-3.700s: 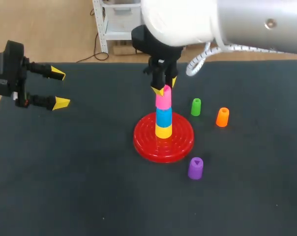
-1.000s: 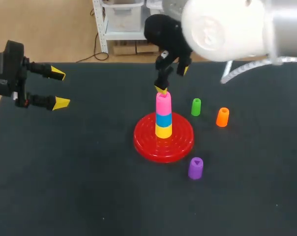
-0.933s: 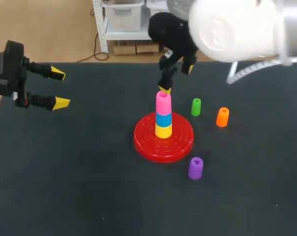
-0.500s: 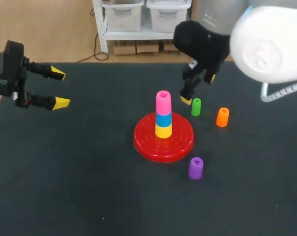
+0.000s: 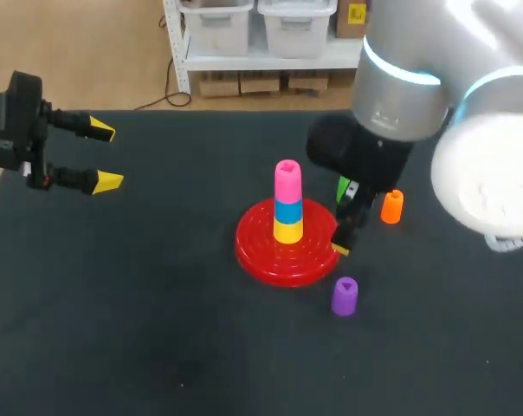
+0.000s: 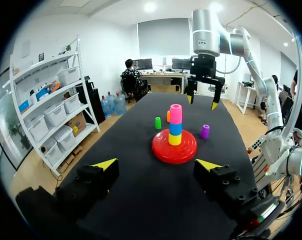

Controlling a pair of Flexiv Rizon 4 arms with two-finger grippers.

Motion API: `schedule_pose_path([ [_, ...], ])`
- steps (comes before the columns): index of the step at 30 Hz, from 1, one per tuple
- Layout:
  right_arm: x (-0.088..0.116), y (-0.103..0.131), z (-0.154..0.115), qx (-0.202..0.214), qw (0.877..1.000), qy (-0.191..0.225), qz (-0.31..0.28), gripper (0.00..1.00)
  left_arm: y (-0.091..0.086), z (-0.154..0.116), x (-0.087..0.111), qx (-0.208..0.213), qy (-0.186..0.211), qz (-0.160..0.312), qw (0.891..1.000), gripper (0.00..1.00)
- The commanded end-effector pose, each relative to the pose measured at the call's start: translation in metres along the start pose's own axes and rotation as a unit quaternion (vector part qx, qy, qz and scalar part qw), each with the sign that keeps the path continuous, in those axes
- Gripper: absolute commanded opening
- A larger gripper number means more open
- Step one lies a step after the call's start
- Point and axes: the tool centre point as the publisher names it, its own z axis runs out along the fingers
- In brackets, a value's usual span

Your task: Pick up and stack the cylinders on the red base in this order: pink,purple,orange,green

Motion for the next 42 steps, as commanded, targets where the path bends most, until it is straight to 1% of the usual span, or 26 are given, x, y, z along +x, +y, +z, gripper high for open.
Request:
schedule_pose_path([
  [1, 0.004, -0.002, 0.007, 0.010, 1.000, -0.016, -0.008, 1.00, 0.000, 0.000, 0.001, -0.001, -0.003, 0.001, 1.000, 1.00],
  [15, 0.004, -0.002, 0.007, 0.010, 1.000, -0.016, -0.008, 1.00, 0.000, 0.000, 0.001, -0.001, -0.003, 0.001, 1.000, 1.00],
  [16, 0.004, 0.007, 0.007, 0.015, 1.000, -0.011, -0.025, 1.00, 0.000, 0.000, 0.001, -0.001, -0.003, 0.001, 1.000, 1.00],
  [17, 0.005, 0.014, 0.008, 0.013, 0.999, -0.008, -0.029, 1.00, 0.000, 0.000, 0.001, -0.001, -0.003, 0.001, 1.000, 1.00],
  [20, 0.013, 0.024, 0.017, 0.007, 0.999, -0.002, -0.034, 1.00, 0.000, 0.000, 0.001, -0.001, -0.003, 0.001, 1.000, 1.00],
  [24, 0.024, 0.033, 0.040, -0.004, 0.999, 0.027, -0.038, 1.00, 0.000, 0.000, 0.001, -0.001, -0.003, 0.001, 1.000, 1.00],
  [26, 0.026, 0.034, 0.050, -0.009, 0.999, 0.040, -0.033, 1.00, 0.000, 0.000, 0.001, -0.001, -0.003, 0.001, 1.000, 1.00],
  [29, 0.025, 0.033, 0.058, -0.017, 0.999, 0.041, -0.025, 1.00, 0.000, 0.000, 0.001, -0.001, -0.003, 0.001, 1.000, 1.00],
  [34, 0.018, 0.029, 0.067, -0.021, 0.999, 0.046, -0.021, 1.00, 0.000, 0.000, 0.001, -0.001, -0.003, 0.001, 1.000, 1.00],
  [36, 0.016, 0.029, 0.072, -0.021, 0.997, 0.064, -0.026, 1.00, 0.000, 0.000, 0.001, -0.001, -0.003, 0.001, 1.000, 1.00],
  [39, 0.015, 0.028, 0.079, -0.020, 0.996, 0.079, -0.026, 1.00, 0.000, 0.000, 0.001, -0.001, -0.003, 0.001, 1.000, 1.00],
  [42, 0.015, 0.027, 0.082, -0.022, 0.996, 0.080, -0.025, 1.00, 0.000, 0.000, 0.001, -0.001, -0.003, 0.001, 1.000, 1.00],
])
